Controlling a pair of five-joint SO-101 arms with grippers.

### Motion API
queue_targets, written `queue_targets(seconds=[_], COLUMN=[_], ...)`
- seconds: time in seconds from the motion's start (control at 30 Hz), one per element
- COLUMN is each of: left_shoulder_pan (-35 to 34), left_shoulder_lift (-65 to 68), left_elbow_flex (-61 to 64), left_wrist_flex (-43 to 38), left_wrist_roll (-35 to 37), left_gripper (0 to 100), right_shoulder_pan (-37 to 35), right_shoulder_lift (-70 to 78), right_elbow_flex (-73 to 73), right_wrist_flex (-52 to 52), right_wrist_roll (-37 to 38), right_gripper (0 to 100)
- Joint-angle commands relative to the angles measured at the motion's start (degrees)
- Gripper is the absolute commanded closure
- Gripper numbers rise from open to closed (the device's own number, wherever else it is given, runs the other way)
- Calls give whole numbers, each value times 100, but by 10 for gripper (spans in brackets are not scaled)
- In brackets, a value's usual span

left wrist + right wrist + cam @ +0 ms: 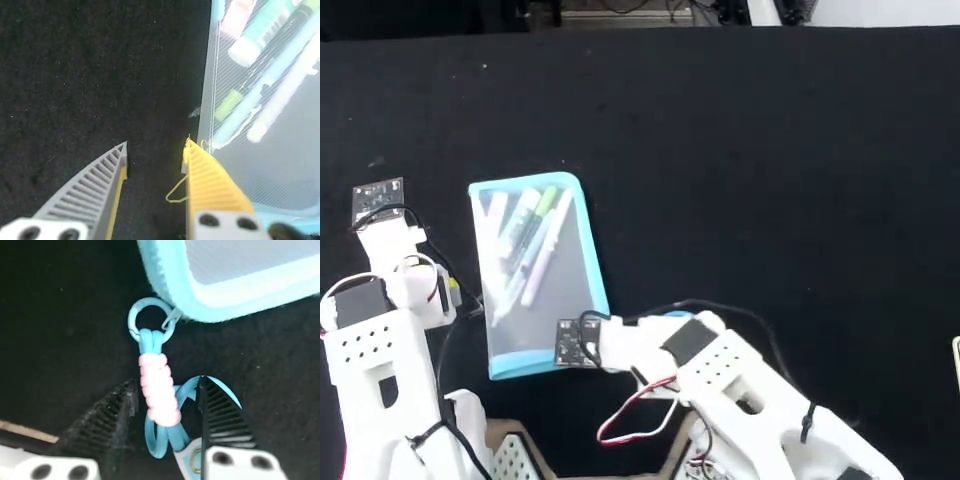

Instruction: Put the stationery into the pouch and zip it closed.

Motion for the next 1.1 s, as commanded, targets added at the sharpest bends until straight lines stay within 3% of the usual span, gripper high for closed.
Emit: queue_targets(seconds=[0.0,0.3,0.67,0.83,0.93,1.07], left_shoulder_pan=[-13,-13,-13,-13,-4,13], left_shoulder_lift=[-123,-123,-123,-123,-123,-123], left_elbow_flex=[-277,-277,-259,-251,-251,-242], left_wrist_flex=[-44,-44,-35,-35,-35,-35], left_wrist_roll=[62,62,62,62,62,62], left_gripper=[816,816,816,816,816,816], right_shoulder_pan=[26,-659,-677,-677,-554,176], right_shoulder_lift=[66,66,66,40,31,31], right_elbow_flex=[-286,-286,66,4,-259,-1059], right_wrist_flex=[-105,-185,-343,-343,-123,334], right_wrist_roll=[-202,-695,-695,-695,-695,-721], right_gripper=[807,807,810,995,990,988])
